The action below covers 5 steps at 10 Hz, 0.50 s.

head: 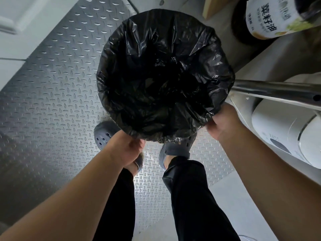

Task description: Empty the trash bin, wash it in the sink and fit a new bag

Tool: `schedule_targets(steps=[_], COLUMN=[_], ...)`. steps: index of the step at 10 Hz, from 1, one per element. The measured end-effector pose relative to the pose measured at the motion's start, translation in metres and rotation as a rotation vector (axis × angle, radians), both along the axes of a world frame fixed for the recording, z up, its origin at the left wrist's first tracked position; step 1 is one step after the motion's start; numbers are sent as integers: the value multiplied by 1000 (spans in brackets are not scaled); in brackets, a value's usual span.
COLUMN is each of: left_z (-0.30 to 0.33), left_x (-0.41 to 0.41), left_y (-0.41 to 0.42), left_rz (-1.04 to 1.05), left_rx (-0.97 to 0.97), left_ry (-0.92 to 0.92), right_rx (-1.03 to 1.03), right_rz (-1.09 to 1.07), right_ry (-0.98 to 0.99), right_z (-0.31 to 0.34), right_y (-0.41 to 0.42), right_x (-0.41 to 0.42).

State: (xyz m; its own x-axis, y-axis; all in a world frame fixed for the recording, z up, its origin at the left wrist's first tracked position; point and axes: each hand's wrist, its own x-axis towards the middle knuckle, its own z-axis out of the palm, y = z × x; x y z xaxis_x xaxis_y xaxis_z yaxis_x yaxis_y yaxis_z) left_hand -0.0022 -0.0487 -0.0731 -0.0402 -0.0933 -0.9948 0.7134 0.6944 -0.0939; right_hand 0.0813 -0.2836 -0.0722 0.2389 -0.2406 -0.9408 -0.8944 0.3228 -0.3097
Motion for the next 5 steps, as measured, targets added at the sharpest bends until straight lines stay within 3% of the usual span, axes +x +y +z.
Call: schedule_targets(steps=[1,2,3,4,5], left_z=[5,14,23,33,50], left_x=[3,4,15,16,11], left_y=[19,36,42,37,32], left_rz=[224,312,174,-10,-424], left_rx=[-135,-193,-145,70,333], left_ry=[-136,-196,-212,-95,50], right_rx=[-163,-139,-78,-139,-248], right_rz=[-51,118,298,300,437], right_ry=[-94,-274,-277,-210,-74], right_z=[20,37,44,44,54], right_y=[-10,-19,-14,-9,-4], right_x=[2,0,3,-2,-16])
